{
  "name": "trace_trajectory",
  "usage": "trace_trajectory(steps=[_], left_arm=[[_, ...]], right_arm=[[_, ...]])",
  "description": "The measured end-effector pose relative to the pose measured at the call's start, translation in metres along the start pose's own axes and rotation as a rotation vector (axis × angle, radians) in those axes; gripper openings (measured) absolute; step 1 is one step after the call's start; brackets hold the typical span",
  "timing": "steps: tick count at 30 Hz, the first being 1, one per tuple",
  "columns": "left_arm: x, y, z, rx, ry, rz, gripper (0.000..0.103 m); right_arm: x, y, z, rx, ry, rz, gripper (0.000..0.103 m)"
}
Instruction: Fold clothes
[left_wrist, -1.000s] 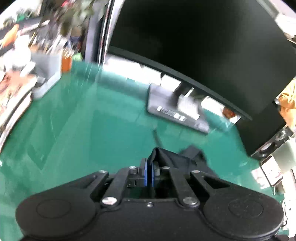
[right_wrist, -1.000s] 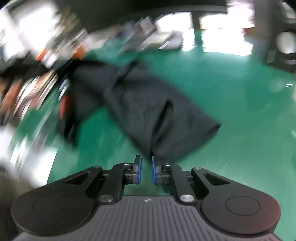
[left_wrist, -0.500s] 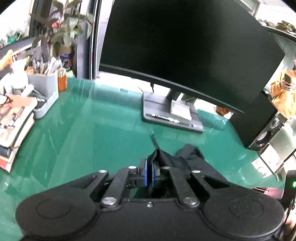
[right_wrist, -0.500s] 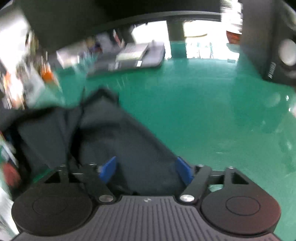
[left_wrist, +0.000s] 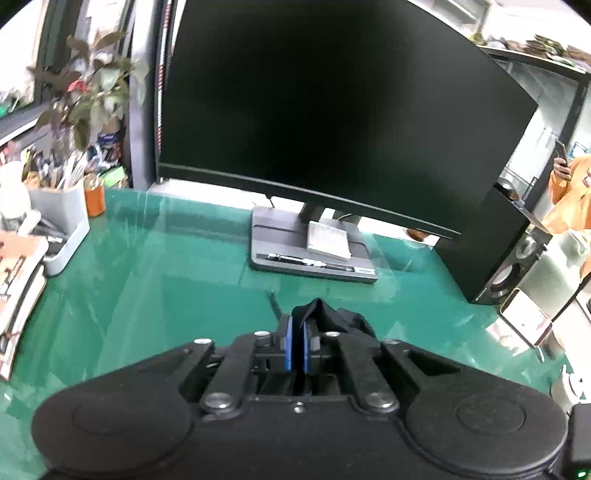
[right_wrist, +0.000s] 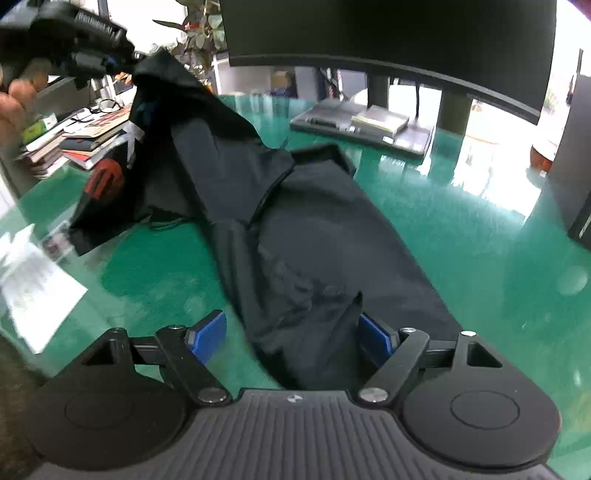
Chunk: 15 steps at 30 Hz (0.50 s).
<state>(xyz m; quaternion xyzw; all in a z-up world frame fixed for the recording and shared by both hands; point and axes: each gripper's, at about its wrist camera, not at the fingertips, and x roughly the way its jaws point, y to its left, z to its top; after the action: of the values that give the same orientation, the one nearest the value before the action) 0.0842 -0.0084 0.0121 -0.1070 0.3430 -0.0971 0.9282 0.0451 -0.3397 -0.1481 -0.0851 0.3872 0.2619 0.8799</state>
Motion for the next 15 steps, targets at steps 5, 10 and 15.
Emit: trace_trajectory(steps=[5, 10, 15], left_arm=[[-0.008, -0.005, 0.003, 0.008, -0.035, -0.008, 0.006], [-0.031, -0.014, 0.008, 0.029, -0.118, -0.030, 0.006], [-0.038, -0.026, 0.011, 0.090, -0.147, -0.037, 0.007]], right_arm=[[-0.004, -0.016, 0.006, 0.143, -0.032, -0.059, 0.007], [-0.052, -0.032, 0.024, 0.209, -0.166, -0.121, 0.007], [-0.101, -0.037, 0.038, 0.206, -0.286, -0.165, 0.007]])
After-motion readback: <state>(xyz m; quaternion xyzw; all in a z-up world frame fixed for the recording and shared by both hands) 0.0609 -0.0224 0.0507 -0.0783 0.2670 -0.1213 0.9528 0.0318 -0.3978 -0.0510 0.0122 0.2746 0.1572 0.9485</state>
